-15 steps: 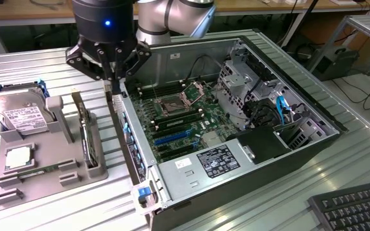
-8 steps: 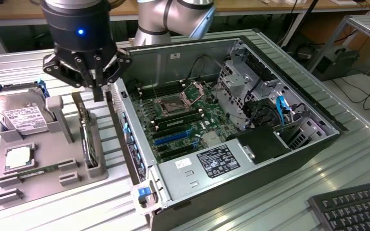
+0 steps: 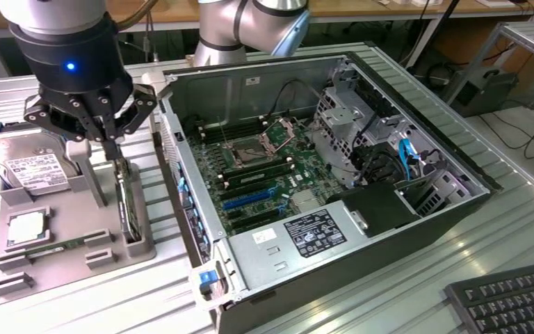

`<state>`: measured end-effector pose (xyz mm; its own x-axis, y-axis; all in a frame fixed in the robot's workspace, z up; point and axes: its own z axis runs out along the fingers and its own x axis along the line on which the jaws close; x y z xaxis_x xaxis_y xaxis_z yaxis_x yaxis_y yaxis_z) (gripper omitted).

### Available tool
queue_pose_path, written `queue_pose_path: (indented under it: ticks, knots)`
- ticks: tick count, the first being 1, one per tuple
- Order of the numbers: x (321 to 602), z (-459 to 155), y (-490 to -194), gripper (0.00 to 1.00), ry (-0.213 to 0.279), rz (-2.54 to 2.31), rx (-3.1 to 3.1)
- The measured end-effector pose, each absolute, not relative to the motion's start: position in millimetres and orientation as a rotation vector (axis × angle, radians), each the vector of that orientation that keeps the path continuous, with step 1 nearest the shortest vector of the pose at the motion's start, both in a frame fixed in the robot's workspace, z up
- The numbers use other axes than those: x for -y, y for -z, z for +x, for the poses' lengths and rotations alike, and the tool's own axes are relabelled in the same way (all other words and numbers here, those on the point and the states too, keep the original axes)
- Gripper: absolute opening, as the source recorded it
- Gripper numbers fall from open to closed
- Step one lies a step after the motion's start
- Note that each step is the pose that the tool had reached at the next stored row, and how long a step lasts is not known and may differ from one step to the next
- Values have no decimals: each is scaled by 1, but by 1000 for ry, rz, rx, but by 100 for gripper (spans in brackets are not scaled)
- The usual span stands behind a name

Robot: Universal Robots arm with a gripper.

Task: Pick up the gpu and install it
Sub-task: 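Reach for the gpu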

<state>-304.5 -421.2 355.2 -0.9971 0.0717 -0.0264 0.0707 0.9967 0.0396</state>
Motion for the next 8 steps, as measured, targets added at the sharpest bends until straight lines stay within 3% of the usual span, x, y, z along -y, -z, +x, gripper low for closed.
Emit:
queue_pose_path:
  ticks: [8]
  knots:
    - [420, -306, -353, 11, -60, 110, -3111]
